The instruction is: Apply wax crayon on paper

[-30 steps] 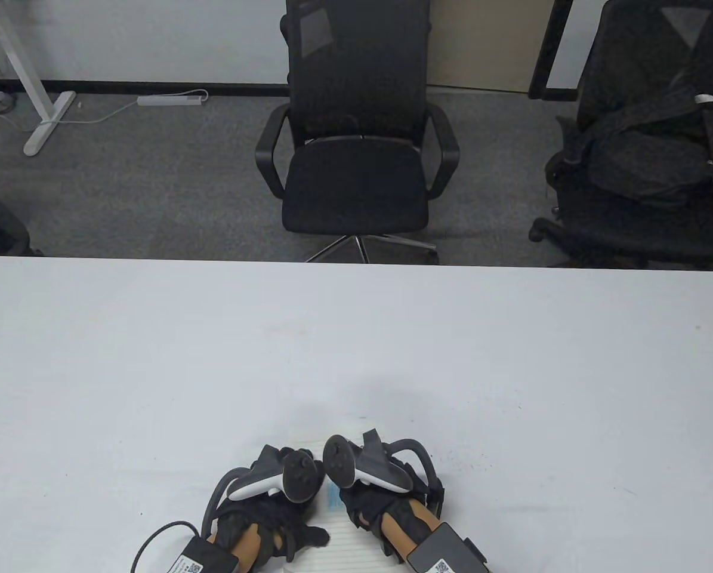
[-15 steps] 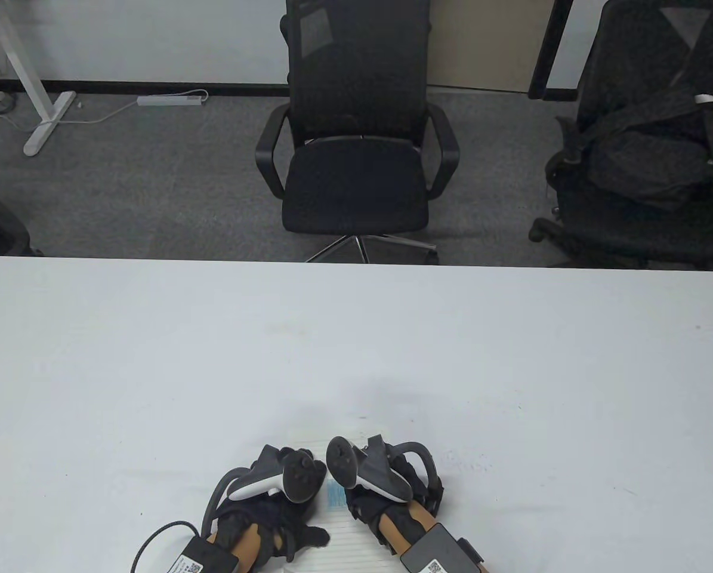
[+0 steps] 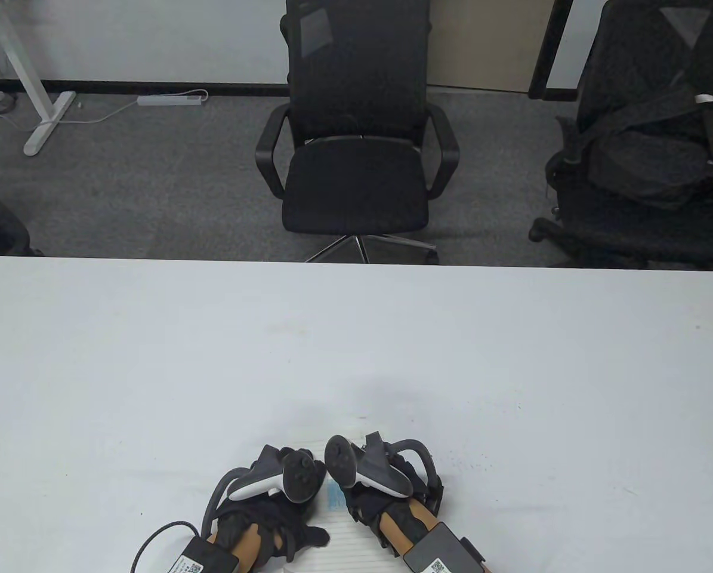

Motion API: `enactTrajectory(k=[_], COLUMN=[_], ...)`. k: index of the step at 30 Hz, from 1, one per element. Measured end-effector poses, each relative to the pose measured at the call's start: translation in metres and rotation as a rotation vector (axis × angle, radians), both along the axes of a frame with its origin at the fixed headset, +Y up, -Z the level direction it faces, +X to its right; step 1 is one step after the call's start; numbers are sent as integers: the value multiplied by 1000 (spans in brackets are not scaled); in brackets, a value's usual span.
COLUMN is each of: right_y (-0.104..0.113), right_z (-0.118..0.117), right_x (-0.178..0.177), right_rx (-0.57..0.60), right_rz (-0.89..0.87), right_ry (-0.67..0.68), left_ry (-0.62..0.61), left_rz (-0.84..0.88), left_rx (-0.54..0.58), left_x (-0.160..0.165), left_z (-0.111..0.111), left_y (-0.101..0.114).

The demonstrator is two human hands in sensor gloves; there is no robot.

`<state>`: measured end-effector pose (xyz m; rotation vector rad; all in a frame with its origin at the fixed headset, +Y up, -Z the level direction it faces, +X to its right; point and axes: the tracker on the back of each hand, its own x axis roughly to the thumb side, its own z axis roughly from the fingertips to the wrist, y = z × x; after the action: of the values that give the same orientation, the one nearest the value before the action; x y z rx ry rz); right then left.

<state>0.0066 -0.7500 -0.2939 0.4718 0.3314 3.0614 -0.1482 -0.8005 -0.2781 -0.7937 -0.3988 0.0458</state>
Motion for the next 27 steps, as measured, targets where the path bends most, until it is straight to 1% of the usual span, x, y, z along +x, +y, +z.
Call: enactTrajectory(k=[2,3,5,7,10,13,14,15,18,20,21,24,25,26,27], right_y=[-1,-1,-2,-2,1,-1,-2,-2,-1,2,1,0,-2,-2,-1], right_z=[-1,0,0,0,1,1,1,-1,-2,-3,-3,-4,-3,-3,-2], right_x=[0,1,1,0,-1,0,0,1,2,3,4,6,7,7,6], right_rx=[38,90,141,114,6,83,135,139,81,-38,-81,-7,80,100,78], right_rz=[-4,-15,-13,-8,24,4,-2,2,17,42,38,3,-6,-9,-2], right_ry=[-19,-48,-60,-48,-12,-50,-70,-66,-50,-11,-13,-54,-81,-71,-64], left_ry=[0,0,0,0,0,0,0,0,0,0,0,0,0,0,0], left_rz=[0,0,0,0,0,0,-1,-1,-1,0,-1,-1,0,0,0], left_rx=[-1,-1,-1,-1,-1,-1,-1,-1,-1,-1,-1,-2,-1,-2,-1], left_x=[0,0,0,0,0,0,0,0,0,0,0,0,0,0,0], left_z=[0,0,0,0,0,0,0,0,0,0,0,0,0,0,0], left_y=[0,0,0,0,0,0,0,0,0,0,0,0,0,0,0])
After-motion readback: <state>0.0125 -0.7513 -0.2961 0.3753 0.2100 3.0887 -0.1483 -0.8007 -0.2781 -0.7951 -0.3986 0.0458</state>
